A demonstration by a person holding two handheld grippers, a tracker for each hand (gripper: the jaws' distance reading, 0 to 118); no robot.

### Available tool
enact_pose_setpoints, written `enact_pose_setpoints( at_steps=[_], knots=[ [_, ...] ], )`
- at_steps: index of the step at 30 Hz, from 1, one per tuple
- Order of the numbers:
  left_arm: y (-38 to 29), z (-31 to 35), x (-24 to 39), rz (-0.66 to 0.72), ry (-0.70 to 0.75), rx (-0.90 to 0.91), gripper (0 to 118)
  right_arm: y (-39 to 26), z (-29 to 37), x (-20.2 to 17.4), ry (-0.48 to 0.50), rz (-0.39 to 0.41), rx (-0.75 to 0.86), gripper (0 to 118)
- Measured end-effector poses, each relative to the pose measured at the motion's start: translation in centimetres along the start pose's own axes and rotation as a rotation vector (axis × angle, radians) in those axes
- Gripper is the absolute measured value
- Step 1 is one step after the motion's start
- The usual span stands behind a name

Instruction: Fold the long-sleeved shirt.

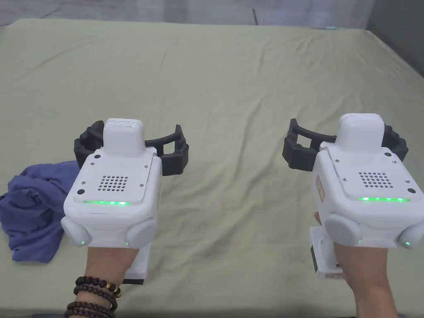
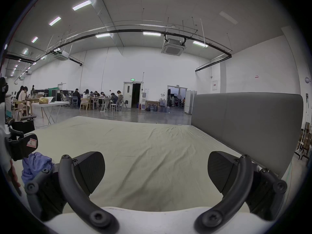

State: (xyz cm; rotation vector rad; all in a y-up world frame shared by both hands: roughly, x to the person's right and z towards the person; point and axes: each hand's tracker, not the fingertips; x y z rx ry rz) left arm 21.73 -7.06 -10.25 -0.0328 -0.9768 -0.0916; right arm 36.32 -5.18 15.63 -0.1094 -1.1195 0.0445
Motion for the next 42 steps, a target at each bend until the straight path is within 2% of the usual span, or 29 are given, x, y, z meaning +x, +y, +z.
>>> enact_pose_setpoints(
  at_steps=[42],
  knots=[
    [0.59, 0.05, -0.03, -0.007, -0.007, -0.004, 118, 0.55, 0.21, -0.44, 0.012, 0.018, 0.008, 118]
  ],
)
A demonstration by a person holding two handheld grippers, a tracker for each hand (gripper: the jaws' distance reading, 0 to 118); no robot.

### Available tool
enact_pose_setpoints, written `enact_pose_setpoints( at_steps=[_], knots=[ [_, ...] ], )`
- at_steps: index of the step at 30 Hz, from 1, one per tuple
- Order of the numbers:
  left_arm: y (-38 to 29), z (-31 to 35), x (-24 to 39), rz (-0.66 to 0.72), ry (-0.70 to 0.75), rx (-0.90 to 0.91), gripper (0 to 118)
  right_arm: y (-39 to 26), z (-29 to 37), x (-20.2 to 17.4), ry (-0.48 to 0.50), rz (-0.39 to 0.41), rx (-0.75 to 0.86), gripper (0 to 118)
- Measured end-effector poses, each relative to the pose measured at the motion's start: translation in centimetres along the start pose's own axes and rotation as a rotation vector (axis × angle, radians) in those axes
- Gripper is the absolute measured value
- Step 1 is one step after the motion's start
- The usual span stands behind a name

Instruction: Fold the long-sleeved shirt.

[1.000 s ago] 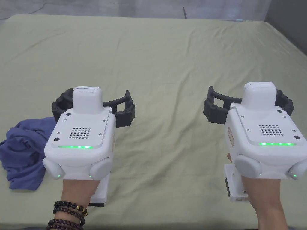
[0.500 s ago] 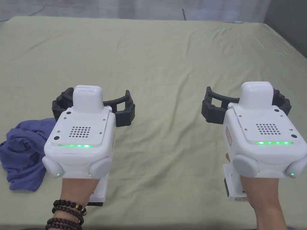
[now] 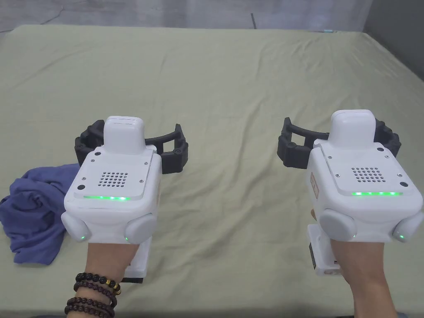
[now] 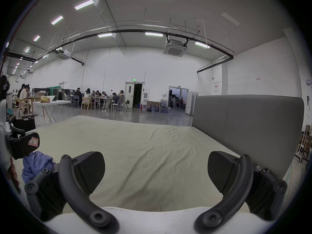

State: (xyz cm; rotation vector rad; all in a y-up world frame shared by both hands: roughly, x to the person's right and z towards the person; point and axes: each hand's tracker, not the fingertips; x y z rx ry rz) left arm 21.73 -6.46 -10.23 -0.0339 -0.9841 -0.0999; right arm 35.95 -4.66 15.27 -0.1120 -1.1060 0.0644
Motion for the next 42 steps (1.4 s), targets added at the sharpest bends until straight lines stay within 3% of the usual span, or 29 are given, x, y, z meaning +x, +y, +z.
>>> enact_pose_setpoints(
  at_steps=[42],
  knots=[
    [-0.03, 0.45, -0.25, 0.022, 0.059, -0.033, 118, -0.02, 0.60, 0.67, 0.021, -0.053, -0.019, 118]
  ],
)
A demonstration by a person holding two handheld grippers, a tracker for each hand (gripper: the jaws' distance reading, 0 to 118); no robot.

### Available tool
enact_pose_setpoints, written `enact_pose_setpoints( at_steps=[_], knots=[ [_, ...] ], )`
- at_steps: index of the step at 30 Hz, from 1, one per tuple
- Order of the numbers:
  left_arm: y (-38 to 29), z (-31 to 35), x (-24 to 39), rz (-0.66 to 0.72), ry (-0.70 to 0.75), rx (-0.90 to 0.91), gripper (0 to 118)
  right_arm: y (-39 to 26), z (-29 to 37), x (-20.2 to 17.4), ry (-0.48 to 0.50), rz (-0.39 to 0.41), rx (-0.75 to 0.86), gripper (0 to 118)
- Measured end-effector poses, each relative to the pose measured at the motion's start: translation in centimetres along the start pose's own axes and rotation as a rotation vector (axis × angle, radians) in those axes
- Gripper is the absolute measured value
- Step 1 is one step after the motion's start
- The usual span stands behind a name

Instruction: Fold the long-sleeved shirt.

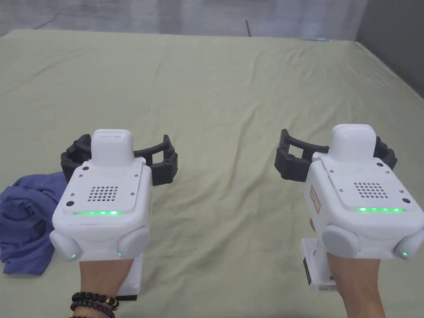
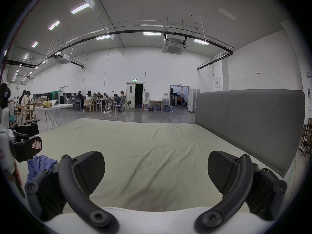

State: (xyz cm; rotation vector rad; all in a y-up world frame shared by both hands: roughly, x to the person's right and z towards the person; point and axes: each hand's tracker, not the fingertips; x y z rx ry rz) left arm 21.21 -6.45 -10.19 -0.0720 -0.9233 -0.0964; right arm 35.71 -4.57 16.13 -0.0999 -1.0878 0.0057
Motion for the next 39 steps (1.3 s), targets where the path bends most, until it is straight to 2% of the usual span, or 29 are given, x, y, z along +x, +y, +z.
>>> enact_pose_setpoints(
  at_steps=[1, 2, 3, 4, 5, 6, 7, 8, 9, 11, 14, 16, 18, 19, 21, 24, 27, 29, 30, 36, 39],
  knots=[
    [0.1, 0.1, -0.1, 0.001, 0.000, -0.022, 104, 0.0, 0.0, 0.0, -0.018, -0.010, -0.020, 114],
    [0.0, 0.4, -0.2, 0.006, -0.008, -0.020, 55, 0.1, 0.1, -0.1, -0.047, -0.023, -0.047, 92],
    [-0.2, 0.6, -0.3, 0.016, -0.028, 0.008, 0, 0.1, 0.0, 0.0, -0.042, -0.024, -0.055, 35],
    [-0.3, 0.7, -0.2, 0.002, 0.011, 0.026, 0, 0.0, 0.1, 0.0, -0.057, -0.025, -0.034, 2],
    [-0.3, 0.2, 0.0, -0.012, 0.090, 0.021, 0, -0.1, -0.1, -0.1, -0.101, -0.004, -0.037, 2],
    [-0.3, -0.1, 0.1, -0.030, 0.052, -0.007, 0, -0.1, 0.0, -0.2, -0.157, 0.031, -0.041, 2],
    [-0.3, -0.6, -0.4, 0.000, -0.017, -0.041, 0, -0.1, 0.0, -0.1, -0.104, 0.003, -0.057, 2],
    [-0.3, -0.8, -0.5, 0.010, 0.012, -0.048, 0, -0.2, 0.1, 0.4, -0.023, -0.037, -0.097, 2],
    [-0.4, -1.0, -0.3, 0.005, 0.032, -0.044, 0, -0.3, 0.0, 0.3, -0.069, -0.028, -0.080, 2],
    [-0.5, -0.9, -0.7, 0.019, 0.006, -0.051, 0, -0.5, 0.2, -0.1, -0.098, -0.017, -0.083, 2],
    [-0.3, -0.4, -1.3, -0.015, 0.041, -0.031, 0, -0.1, -0.4, -0.7, -0.083, -0.031, -0.090, 2],
    [0.3, -0.3, -3.2, 0.008, 0.057, -0.026, 0, 0.6, -1.3, -2.4, -0.017, -0.039, -0.095, 2],
    [0.8, 1.0, -5.9, 0.034, 0.137, -0.010, 0, 1.1, -2.2, -5.3, 0.054, -0.063, -0.076, 2],
    [1.0, 1.7, -7.7, 0.035, 0.184, 0.003, 0, 1.4, -2.5, -7.2, 0.120, -0.064, -0.076, 2],
    [1.3, 2.8, -11.2, 0.028, 0.266, 0.006, 0, 1.7, -3.0, -11.5, 0.214, -0.024, -0.069, 2],
    [1.1, 5.8, -15.6, 0.014, 0.375, -0.012, 0, 2.1, -2.5, -17.9, 0.378, -0.033, -0.066, 2],
    [0.4, 7.7, -17.5, 0.025, 0.423, -0.028, 0, 2.2, -1.9, -22.2, 0.471, 0.000, -0.052, 2],
    [0.2, 7.6, -18.3, 0.029, 0.433, -0.048, 0, 2.3, -2.1, -23.9, 0.516, -0.001, -0.071, 2],
    [0.0, 8.0, -18.2, 0.028, 0.438, -0.057, 0, 2.4, -2.1, -24.4, 0.505, 0.000, -0.070, 2],
    [0.2, 6.5, -18.5, 0.042, 0.422, -0.134, 0, 2.6, -2.7, -24.7, 0.535, 0.012, -0.085, 2],
    [0.5, 3.5, -19.1, 0.066, 0.368, -0.304, 0, 2.3, -2.8, -24.2, 0.545, 0.018, -0.108, 2]
  ],
)
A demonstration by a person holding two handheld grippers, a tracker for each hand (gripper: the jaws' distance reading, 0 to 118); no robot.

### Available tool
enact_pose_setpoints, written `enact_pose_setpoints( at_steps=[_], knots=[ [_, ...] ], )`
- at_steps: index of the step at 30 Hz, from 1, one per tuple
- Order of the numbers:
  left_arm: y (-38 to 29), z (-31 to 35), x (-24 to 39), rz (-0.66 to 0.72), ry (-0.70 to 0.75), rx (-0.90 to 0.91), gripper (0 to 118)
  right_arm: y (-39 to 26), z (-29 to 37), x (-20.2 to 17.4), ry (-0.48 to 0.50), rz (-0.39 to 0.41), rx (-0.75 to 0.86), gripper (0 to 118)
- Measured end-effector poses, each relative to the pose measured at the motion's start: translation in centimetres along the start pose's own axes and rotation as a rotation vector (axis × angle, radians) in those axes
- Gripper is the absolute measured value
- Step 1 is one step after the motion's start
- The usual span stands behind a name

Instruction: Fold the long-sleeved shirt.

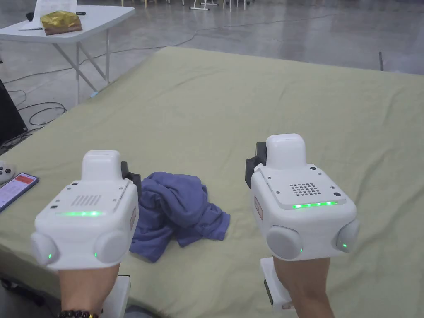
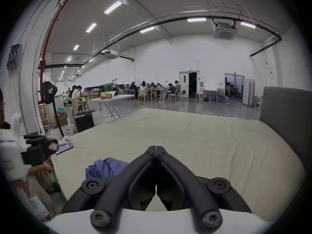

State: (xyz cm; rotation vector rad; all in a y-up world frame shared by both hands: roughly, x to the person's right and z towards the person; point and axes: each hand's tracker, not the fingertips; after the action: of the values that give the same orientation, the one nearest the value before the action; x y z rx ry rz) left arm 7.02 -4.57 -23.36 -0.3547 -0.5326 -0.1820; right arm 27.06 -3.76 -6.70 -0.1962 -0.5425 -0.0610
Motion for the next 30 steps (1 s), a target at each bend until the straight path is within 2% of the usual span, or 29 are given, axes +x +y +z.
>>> enact_pose_setpoints(
  at_steps=[1, 2, 3, 4, 7, 11, 12, 13, 14, 15, 17, 22, 25, 29, 30],
  knots=[
    [0.3, -1.1, 0.0, 0.031, -0.028, -0.064, 14, -0.2, 0.0, 0.1, -0.005, 0.008, -0.004, 2],
    [0.5, -2.5, -0.2, 0.078, -0.066, -0.111, 44, -0.2, 0.3, 0.2, -0.010, 0.018, -0.008, 2],
    [0.7, -3.9, -0.1, 0.104, -0.107, -0.197, 91, -0.3, 0.3, 0.4, -0.013, 0.022, -0.012, 2],
    [0.6, -5.5, -0.1, 0.116, -0.135, -0.251, 116, -0.4, 0.3, 0.6, -0.016, 0.026, -0.017, 2],
    [-0.2, -10.8, 0.4, 0.080, -0.141, -0.404, 116, -0.9, 0.2, 1.3, -0.028, 0.029, -0.030, 2],
    [-2.0, -17.7, 0.5, 0.203, -0.221, -0.584, 116, -0.9, 0.3, 1.9, -0.044, 0.032, -0.050, 2],
    [-2.5, -19.1, 0.8, 0.187, -0.202, -0.651, 115, -1.0, 0.3, 2.1, -0.049, 0.034, -0.056, 2],
    [-3.3, -20.1, 1.0, 0.177, -0.201, -0.669, 101, -1.1, 0.2, 2.3, -0.052, 0.034, -0.060, 2],
    [-4.1, -20.8, 1.4, 0.133, -0.159, -0.674, 66, -1.2, 0.3, 2.5, -0.056, 0.036, -0.065, 2],
    [-4.6, -20.8, 1.7, 0.096, -0.132, -0.670, 15, -1.3, 0.3, 2.6, -0.059, 0.037, -0.068, 2],
    [-5.3, -20.5, 2.0, 0.029, -0.105, -0.620, 13, -1.6, 0.1, 3.1, -0.069, 0.040, -0.077, 2],
    [-4.3, -18.8, 1.3, 0.055, -0.140, -0.510, 13, -2.1, -0.1, 3.6, -0.081, 0.025, -0.105, 2],
    [-0.9, -13.7, 1.0, 0.091, -0.144, -0.273, 13, -2.1, 0.3, 3.7, -0.085, 0.018, -0.103, 2],
    [5.8, -7.2, 2.7, -0.034, -0.212, -0.024, 13, -2.2, 0.8, 4.3, -0.100, 0.011, -0.096, 2],
    [7.5, -6.0, 3.0, -0.025, -0.220, -0.006, 13, -2.2, 0.9, 4.5, -0.107, 0.012, -0.095, 2]
  ],
)
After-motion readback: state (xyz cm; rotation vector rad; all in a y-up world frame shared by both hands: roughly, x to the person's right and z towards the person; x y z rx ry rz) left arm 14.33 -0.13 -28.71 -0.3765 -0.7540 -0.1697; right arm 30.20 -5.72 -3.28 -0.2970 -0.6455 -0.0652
